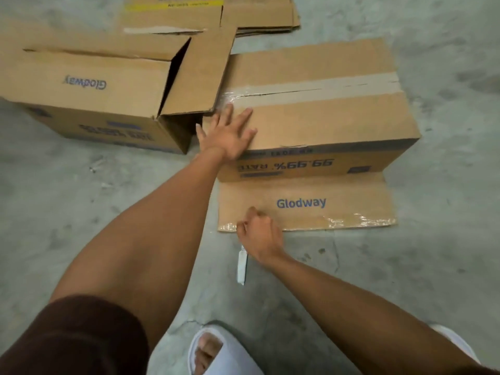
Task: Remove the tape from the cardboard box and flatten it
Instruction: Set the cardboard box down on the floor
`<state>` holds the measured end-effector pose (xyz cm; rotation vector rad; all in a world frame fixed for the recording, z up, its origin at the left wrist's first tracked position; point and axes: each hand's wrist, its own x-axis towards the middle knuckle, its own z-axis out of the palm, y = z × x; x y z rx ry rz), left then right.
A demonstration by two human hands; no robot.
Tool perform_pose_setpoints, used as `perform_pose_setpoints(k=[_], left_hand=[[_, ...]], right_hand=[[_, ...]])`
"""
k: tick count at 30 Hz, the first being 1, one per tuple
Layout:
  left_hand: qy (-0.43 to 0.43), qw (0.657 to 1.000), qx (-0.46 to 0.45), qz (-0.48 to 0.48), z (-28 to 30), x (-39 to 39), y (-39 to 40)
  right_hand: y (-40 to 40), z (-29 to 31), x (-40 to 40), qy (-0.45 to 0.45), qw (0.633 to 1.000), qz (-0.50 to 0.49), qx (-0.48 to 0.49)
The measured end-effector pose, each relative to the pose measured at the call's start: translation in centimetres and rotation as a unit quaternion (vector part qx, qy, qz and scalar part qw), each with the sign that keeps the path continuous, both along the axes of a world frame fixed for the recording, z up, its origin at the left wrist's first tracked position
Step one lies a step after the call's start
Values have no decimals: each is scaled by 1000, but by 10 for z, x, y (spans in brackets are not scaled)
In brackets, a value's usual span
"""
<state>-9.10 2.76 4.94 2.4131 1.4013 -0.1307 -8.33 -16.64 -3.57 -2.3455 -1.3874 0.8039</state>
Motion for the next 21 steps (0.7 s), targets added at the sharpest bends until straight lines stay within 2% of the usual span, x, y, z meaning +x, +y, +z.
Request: perform_pose_setpoints(k=[2, 4, 9, 12, 15, 18, 20, 21], left_hand=[[-24, 1000, 7, 3, -1, 3, 3], [-38, 999, 18, 7, -1, 6, 7], [-74, 994, 68, 32, -3, 13, 9], [-84, 990, 90, 63, -8, 12, 10], [-109, 983, 55, 135, -6, 11, 15], [-149, 965, -14, 215, 7, 13, 19], [-147, 961, -66, 225, 11, 10, 22], [-147, 960, -85, 223, 11, 9, 28]], right_hand=[[-13, -13, -16, 6, 996, 4, -87], [-16, -18, -25, 0, 992, -3, -124], [-9, -29, -34, 2, 984, -70, -162], [-12, -30, -30, 38, 976, -111, -186], [-7, -29, -11, 72, 971, -62, -218], [13, -11, 30, 171, 969, 15, -177], [28, 18, 63, 286, 951, 14, -117], [37, 37, 81, 312, 945, 14, -96]])
